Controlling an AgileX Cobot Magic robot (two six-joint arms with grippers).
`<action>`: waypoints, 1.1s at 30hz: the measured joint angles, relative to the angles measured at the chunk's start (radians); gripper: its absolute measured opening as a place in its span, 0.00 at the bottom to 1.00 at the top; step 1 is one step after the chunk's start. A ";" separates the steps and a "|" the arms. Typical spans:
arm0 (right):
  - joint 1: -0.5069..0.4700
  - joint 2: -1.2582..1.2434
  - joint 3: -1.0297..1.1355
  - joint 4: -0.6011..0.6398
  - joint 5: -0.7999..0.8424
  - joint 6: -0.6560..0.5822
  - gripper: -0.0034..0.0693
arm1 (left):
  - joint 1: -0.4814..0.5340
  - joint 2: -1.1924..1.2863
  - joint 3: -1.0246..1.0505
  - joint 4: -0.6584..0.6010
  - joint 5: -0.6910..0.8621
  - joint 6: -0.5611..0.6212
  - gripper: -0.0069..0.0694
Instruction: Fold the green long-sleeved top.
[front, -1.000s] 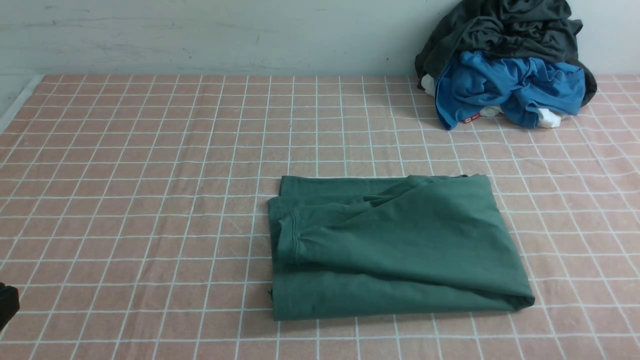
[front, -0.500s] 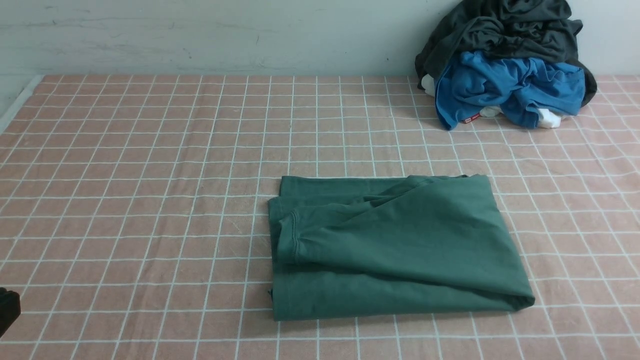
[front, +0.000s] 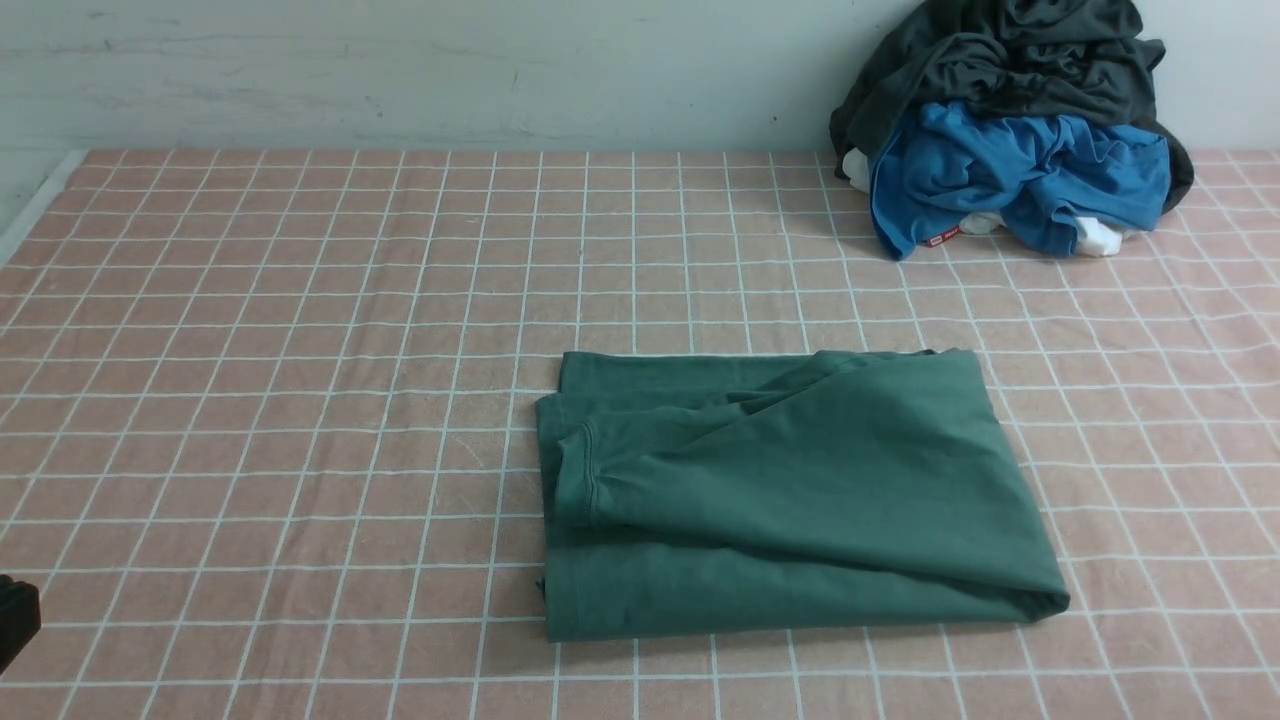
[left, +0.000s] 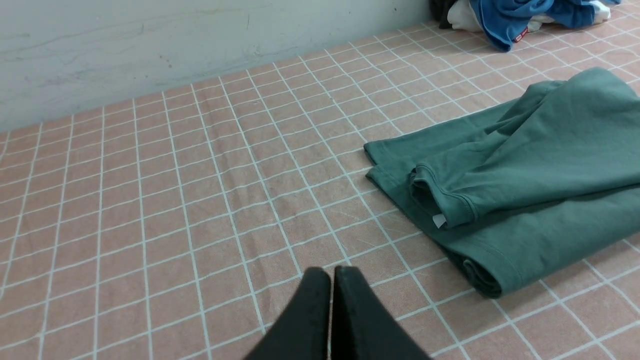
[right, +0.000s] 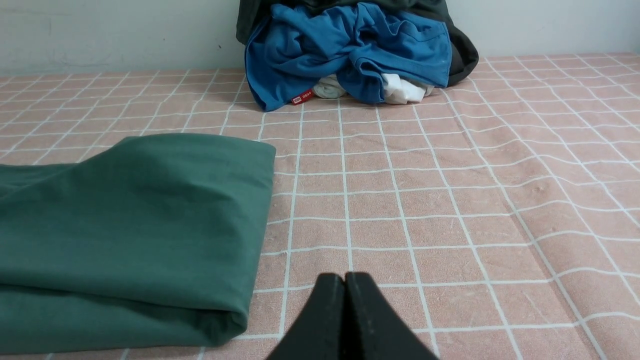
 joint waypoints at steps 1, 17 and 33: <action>0.000 0.000 0.000 0.000 0.000 0.001 0.03 | 0.000 0.000 0.000 0.000 0.000 0.000 0.09; 0.000 0.000 0.000 0.000 0.000 0.001 0.03 | 0.000 0.000 0.000 0.035 -0.001 0.002 0.09; 0.000 0.000 0.000 0.000 0.000 0.001 0.03 | 0.135 -0.055 0.190 -0.022 -0.329 0.002 0.09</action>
